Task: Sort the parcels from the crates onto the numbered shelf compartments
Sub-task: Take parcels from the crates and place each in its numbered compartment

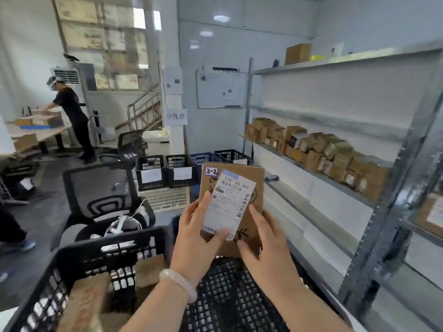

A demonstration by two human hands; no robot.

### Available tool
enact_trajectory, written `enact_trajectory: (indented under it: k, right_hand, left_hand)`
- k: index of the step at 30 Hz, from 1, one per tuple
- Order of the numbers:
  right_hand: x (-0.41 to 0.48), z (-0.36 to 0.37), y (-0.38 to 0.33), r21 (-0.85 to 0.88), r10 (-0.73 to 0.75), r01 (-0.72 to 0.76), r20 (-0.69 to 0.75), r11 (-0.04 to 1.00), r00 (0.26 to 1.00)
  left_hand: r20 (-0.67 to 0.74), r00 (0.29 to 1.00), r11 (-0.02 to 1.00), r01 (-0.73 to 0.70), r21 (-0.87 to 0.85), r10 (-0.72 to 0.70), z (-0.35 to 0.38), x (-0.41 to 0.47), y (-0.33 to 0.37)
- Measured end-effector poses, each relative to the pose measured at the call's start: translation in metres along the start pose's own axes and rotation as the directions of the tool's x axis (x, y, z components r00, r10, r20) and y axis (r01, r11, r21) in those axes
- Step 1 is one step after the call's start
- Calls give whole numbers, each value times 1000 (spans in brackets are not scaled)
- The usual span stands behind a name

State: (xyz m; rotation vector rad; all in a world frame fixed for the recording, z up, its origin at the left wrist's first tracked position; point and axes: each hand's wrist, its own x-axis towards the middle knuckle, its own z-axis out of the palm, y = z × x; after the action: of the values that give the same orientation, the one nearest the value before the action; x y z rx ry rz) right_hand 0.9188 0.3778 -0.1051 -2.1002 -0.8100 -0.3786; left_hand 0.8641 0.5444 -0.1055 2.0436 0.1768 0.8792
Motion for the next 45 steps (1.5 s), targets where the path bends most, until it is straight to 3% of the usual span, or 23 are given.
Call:
enact_trajectory:
  k: [11, 21, 31, 45]
  right_hand:
    - [-95, -259, 128, -254, 82, -165, -310, 953, 947]
    - [-209, -428, 195, -381, 193, -420, -510, 824, 839]
    - [-260, -480, 238, -334, 344, -599, -579, 728, 740]
    - [-218, -510, 334, -380, 406, -753, -666, 537, 626]
  left_hand:
    - [165, 966, 938, -139, -318, 199, 243, -48, 182]
    - [360, 866, 854, -135, -502, 348, 405, -130, 314]
    - [527, 740, 838, -90, -538, 418, 505, -165, 351]
    - [633, 592, 789, -6, -614, 498, 642, -117, 349]
